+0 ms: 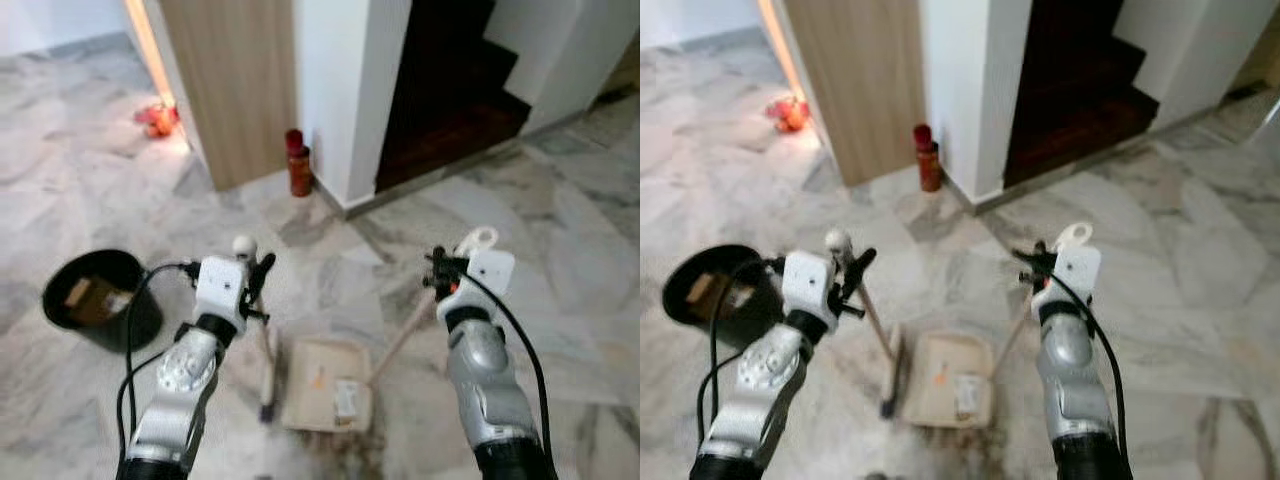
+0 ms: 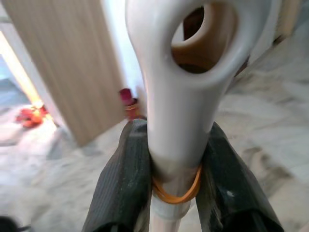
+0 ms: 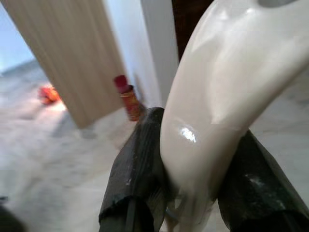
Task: Sweep floor
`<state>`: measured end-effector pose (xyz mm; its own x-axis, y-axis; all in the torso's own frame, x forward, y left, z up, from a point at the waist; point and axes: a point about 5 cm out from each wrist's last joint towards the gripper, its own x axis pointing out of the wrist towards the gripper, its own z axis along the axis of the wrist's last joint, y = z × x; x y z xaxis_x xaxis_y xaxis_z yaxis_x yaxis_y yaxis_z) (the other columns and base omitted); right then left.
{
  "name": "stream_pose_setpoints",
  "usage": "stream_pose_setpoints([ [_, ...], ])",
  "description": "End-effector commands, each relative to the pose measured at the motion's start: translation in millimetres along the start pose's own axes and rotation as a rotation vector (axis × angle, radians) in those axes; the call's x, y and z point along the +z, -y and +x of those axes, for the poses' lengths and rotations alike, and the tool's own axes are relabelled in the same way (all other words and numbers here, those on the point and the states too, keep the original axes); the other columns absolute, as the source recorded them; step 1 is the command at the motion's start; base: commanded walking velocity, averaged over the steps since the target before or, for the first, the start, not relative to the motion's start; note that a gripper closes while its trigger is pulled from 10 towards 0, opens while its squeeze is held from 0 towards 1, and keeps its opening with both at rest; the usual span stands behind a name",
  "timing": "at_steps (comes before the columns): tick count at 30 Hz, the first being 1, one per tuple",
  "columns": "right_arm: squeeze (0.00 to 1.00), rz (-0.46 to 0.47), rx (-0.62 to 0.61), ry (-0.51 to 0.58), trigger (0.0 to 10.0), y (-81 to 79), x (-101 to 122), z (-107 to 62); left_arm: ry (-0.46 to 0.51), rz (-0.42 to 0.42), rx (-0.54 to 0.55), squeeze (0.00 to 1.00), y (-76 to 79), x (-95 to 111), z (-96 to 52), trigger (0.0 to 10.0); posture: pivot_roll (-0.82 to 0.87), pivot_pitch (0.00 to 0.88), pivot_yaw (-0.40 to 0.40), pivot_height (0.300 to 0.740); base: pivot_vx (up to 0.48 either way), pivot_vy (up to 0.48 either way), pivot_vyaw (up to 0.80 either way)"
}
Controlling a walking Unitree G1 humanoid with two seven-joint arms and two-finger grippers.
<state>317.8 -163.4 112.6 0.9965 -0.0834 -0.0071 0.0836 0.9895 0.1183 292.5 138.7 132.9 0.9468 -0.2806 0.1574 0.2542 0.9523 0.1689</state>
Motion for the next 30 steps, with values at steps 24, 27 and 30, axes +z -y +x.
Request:
stream_pose_setpoints([
  [24, 0.00, -0.016, 0.033, 0.052, 10.0, -3.3, 8.0, 0.0, 0.033, 0.002, -0.015, 0.00, 4.1, 7.0, 2.2, 10.0, 0.08, 0.114, 0.021, 0.740, 0.000, 0.401, 0.21],
  [27, 0.00, -0.015, 0.034, 0.052, 10.0, -3.4, 7.9, -0.1, 0.032, 0.003, -0.015, 0.00, 4.2, 6.9, 2.1, 10.0, 0.08, 0.112, 0.021, 0.740, 0.000, 0.382, 0.80],
  [30, 0.00, -0.010, 0.035, 0.045, 10.0, -3.3, 6.8, -0.1, 0.031, 0.005, -0.014, 0.00, 4.1, 6.5, 2.2, 10.0, 0.08, 0.109, 0.021, 0.740, 0.000, 0.334, 0.49],
])
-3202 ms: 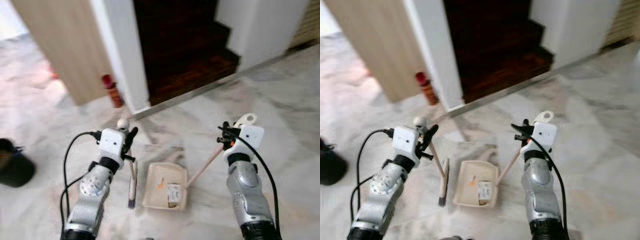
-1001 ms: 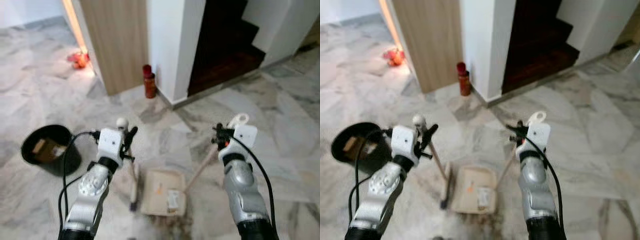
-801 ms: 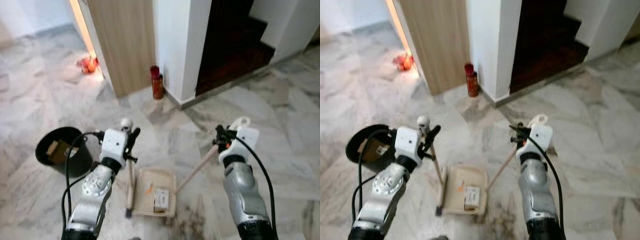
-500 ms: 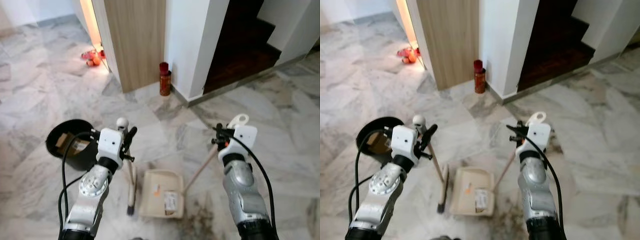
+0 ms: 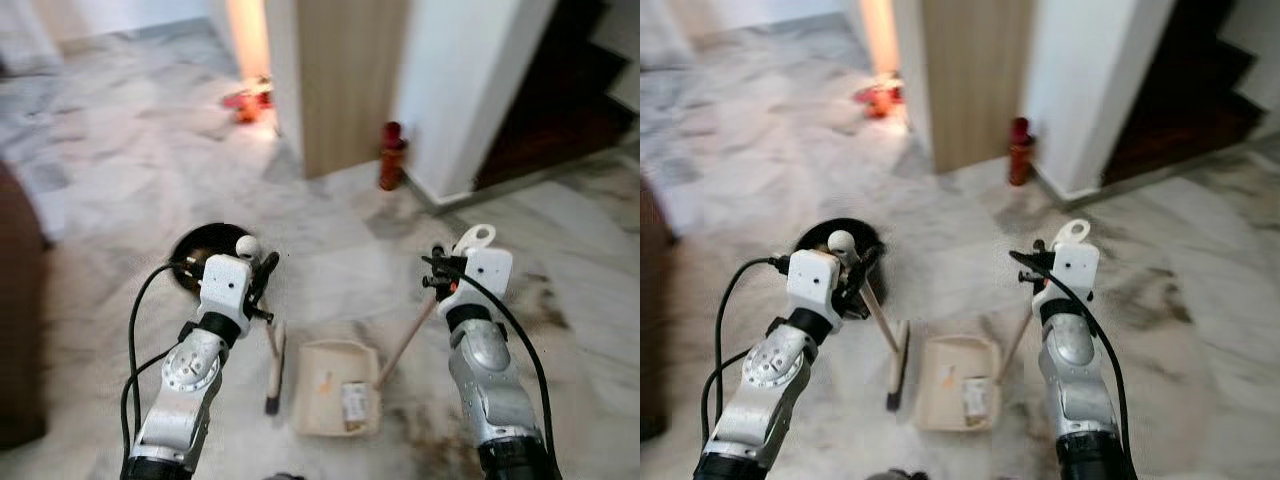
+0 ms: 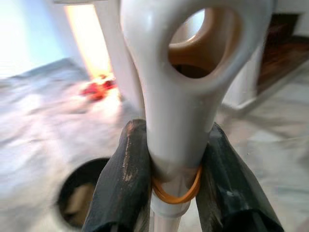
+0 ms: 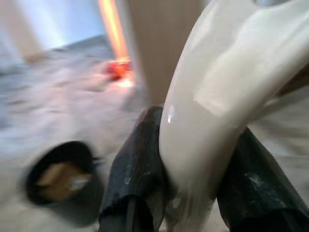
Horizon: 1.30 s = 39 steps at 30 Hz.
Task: Sweep floor
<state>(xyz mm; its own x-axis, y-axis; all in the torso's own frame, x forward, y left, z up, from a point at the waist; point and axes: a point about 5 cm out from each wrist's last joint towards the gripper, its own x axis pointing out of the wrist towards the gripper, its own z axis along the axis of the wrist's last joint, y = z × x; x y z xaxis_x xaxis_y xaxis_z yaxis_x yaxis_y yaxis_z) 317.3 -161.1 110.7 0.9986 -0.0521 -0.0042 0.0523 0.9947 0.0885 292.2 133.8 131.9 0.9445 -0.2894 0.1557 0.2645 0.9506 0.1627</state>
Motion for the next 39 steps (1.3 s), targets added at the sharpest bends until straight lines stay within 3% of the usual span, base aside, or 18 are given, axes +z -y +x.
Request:
stream_pose_setpoints([
  [1, 0.00, 0.023, 0.003, 0.043, 10.0, -1.0, 8.7, 0.6, 0.031, 0.013, -0.005, 0.00, -0.8, 6.8, 1.3, 10.0, 0.08, 0.109, 0.021, 0.740, 0.000, 0.259, 0.00],
  [20, 0.00, 0.001, 0.013, 0.053, 10.0, -0.1, 10.2, 2.0, 0.013, 0.027, 0.026, 0.00, -2.6, 4.0, 0.3, 10.0, 0.08, 0.113, 0.019, 0.740, 0.000, 0.000, 0.00],
  [39, 0.00, -0.003, 0.017, 0.030, 10.0, -1.2, 7.7, 1.6, 0.003, 0.040, 0.043, 0.00, -5.2, 2.2, -0.1, 10.0, 0.08, 0.123, 0.017, 0.740, 0.404, 0.000, 0.36],
])
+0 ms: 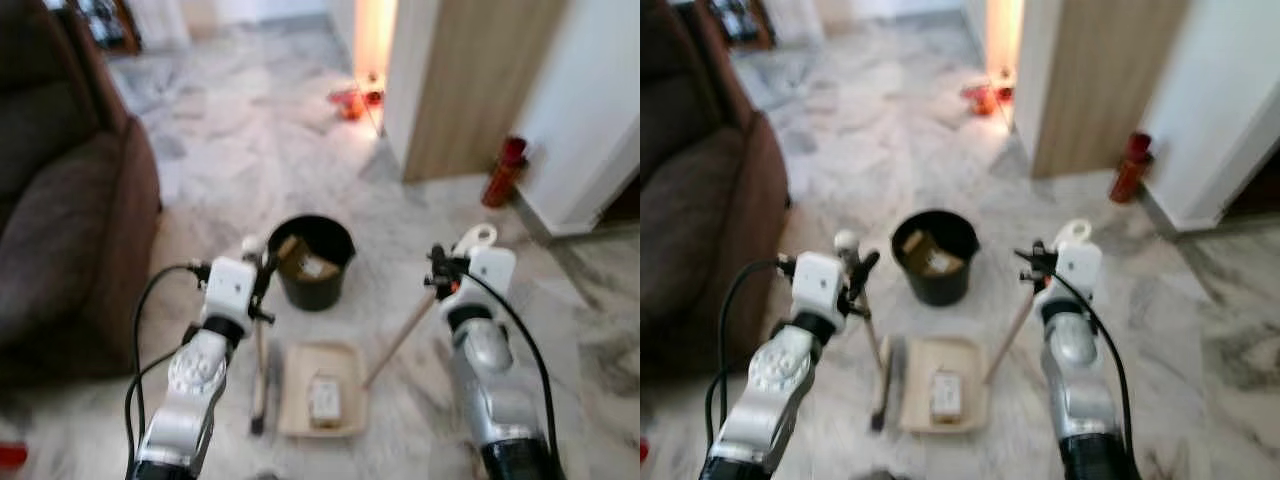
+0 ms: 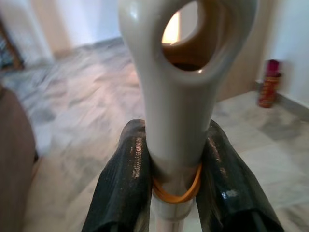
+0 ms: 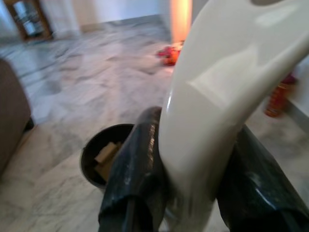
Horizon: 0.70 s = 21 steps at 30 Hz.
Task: Sweep floor
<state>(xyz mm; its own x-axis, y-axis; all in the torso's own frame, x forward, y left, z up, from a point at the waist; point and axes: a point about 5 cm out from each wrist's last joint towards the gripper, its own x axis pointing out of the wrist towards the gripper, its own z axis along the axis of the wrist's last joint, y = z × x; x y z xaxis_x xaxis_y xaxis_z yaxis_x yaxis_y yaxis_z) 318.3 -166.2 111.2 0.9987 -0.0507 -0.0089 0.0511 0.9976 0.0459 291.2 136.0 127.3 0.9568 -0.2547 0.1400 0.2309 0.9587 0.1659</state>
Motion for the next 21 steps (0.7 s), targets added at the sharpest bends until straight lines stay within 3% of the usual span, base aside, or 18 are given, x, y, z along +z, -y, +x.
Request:
stream_pose_setpoints([
  [1, 0.00, 0.037, 0.015, 0.034, 10.0, -5.5, 7, 0.3, 0.025, 0.031, 0.010, 0.00, -4.1, 7, 2.2, 10.0, 0.08, 0.123, 0.017, 0.740, 0.424, 0.000, 0.00],
  [6, 0.00, 0.038, 0.018, 0.037, 10.0, -4.9, 7, 0.6, 0.022, 0.039, 0.011, 0.00, -4.0, 6, 2.6, 10.0, 0.08, 0.125, 0.016, 0.740, 0.390, 0.000, 0.00],
  [21, 0.00, 0.031, 0.033, 0.051, 10.0, -3.2, 24, 1.9, 0.024, 0.052, 0.022, 0.00, -9.2, 6, 2.1, 10.0, 0.08, 0.141, 0.024, 0.740, 0.000, 0.000, 0.00],
])
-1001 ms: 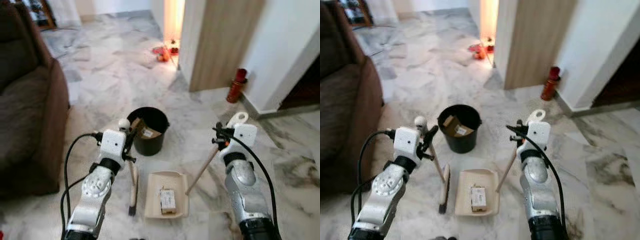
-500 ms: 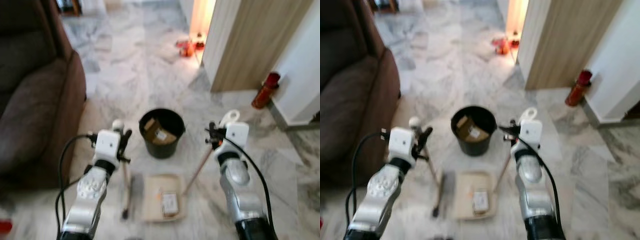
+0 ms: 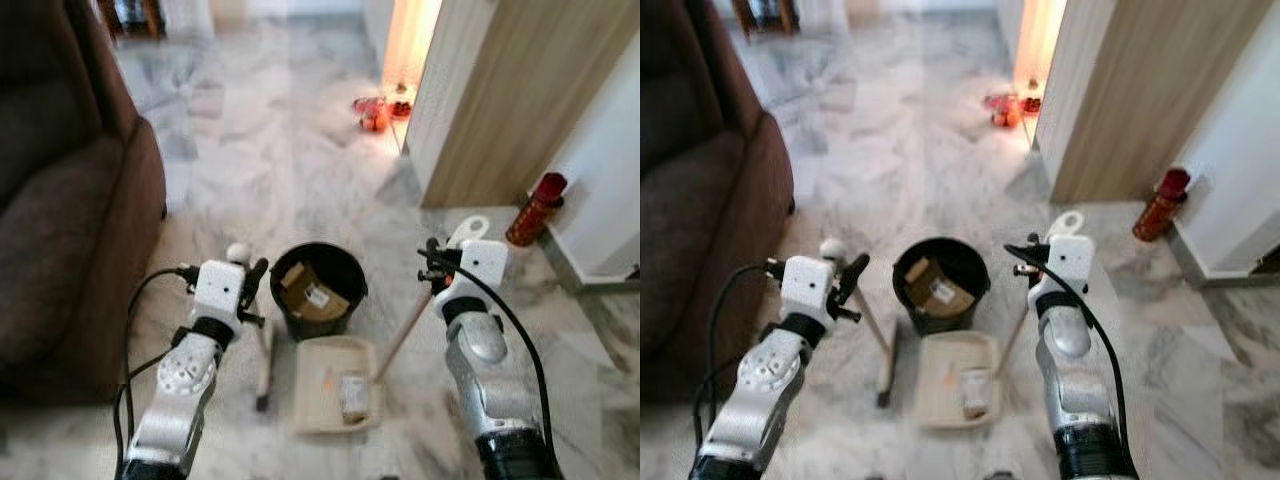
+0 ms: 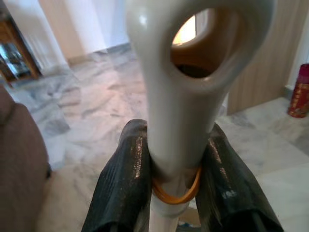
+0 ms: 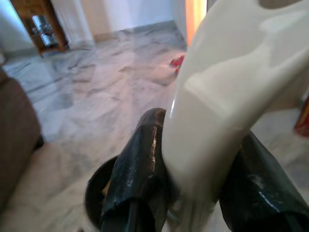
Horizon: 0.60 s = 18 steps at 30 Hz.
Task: Sweep floor
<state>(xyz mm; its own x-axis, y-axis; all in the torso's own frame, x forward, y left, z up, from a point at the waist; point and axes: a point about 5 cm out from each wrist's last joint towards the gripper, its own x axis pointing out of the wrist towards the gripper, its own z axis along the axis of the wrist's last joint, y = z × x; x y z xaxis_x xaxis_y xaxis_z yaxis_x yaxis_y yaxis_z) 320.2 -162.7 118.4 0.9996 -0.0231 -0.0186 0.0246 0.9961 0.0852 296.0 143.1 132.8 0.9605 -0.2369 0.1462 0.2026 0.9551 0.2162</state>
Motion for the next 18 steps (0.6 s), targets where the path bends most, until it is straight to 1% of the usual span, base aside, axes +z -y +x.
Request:
stream_pose_setpoints([
  [1, 0.00, -0.009, 0.008, 0.062, 10.0, 0.4, 17, -0.3, 0.022, -0.002, 0.004, 0.00, -0.9, 3, -1.6, 10.0, 0.08, 0.142, 0.024, 0.740, 0.000, 0.000, 0.00],
  [5, 0.00, -0.018, 0.013, 0.053, 10.0, 2.7, 20, -2.3, 0.024, 0.005, 0.003, 0.00, -1.3, 3, -2.3, 10.0, 0.08, 0.142, 0.027, 0.740, 0.000, 0.000, 0.00],
  [7, 0.00, -0.045, 0.048, 0.047, 10.0, 2.1, 28, -6.2, 0.019, 0.015, -0.002, 0.00, -1.2, 1, -3.5, 10.0, 0.08, 0.140, 0.029, 0.740, 0.000, 0.000, 0.00],
  [8, 0.00, -0.045, 0.048, 0.047, 10.0, 2.1, 28, -6.2, 0.019, 0.015, -0.002, 0.00, -1.2, 1, -3.5, 10.0, 0.08, 0.140, 0.029, 0.740, 0.000, 0.000, 0.00],
  [11, 0.00, -0.065, 0.083, 0.052, 10.0, -0.6, 38, -10.9, 0.016, 0.015, -0.001, 0.00, -2.6, 0, -3.4, 10.0, 0.07, 0.137, 0.034, 0.740, 0.000, 0.000, 0.00],
  [18, 0.00, -0.100, 0.131, 0.025, 10.0, -2.1, 48, -24.2, 0.015, 0.015, -0.007, 0.00, -3.2, -2, -0.4, 10.0, 0.05, 0.131, 0.043, 0.740, 0.000, 0.000, 0.00],
])
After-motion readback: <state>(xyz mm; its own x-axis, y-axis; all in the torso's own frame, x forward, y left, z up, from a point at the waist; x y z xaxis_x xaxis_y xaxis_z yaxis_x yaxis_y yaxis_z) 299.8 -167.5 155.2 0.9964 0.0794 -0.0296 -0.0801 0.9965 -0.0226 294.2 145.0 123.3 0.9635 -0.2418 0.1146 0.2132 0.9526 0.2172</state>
